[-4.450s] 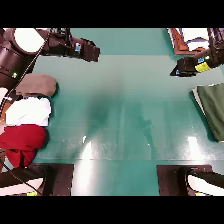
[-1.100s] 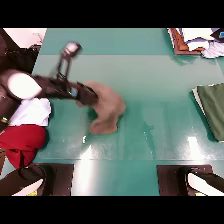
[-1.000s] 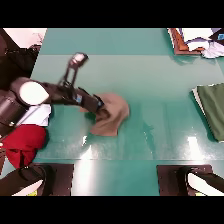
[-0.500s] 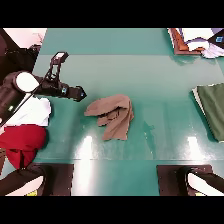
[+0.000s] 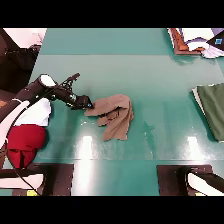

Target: Fold the shirts.

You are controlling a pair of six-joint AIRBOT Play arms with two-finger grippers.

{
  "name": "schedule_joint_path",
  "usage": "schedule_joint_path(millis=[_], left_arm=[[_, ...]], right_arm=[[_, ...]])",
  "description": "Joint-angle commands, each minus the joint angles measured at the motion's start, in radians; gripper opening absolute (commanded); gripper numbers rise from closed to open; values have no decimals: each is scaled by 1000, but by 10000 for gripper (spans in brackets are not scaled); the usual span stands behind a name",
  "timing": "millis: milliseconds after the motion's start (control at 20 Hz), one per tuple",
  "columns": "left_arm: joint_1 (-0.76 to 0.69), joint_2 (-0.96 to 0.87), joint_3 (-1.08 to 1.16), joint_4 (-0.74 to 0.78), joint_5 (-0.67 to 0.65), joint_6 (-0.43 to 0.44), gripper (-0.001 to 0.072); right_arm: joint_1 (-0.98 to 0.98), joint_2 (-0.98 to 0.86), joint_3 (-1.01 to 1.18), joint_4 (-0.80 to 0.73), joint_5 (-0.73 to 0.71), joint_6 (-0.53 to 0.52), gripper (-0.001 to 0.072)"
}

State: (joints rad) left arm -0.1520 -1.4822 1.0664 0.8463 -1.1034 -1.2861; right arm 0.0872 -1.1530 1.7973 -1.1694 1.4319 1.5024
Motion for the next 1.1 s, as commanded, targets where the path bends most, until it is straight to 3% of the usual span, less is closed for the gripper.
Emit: schedule_joint_path(millis=[0,50,300,450,500,550,600,800,950,1050], left_arm=[[3,-36,1,-48,-5,12,147],[3,-36,1,-51,-4,11,27],[3,-6,108,32,-14,11,27],[3,45,214,121,-17,11,28],[3,60,245,143,-15,11,27],[3,71,266,153,-14,11,28],[3,79,280,153,-15,11,27],[3,80,289,154,-16,11,28],[3,80,289,154,-15,11,28],[3,80,289,154,-15,11,28]], right_arm=[[3,-23,0,1,80,1,15],[10,-39,0,0,120,1,16],[131,-55,-260,0,123,0,16],[240,-56,-551,9,-14,0,24],[269,-56,-642,50,-80,-5,148],[295,-56,-734,112,-160,-5,409],[315,-56,-807,176,-235,-23,531],[342,-56,-988,434,-464,-158,529],[344,-56,-1039,599,-517,-273,521],[363,-81,-1043,628,-535,-290,519]])
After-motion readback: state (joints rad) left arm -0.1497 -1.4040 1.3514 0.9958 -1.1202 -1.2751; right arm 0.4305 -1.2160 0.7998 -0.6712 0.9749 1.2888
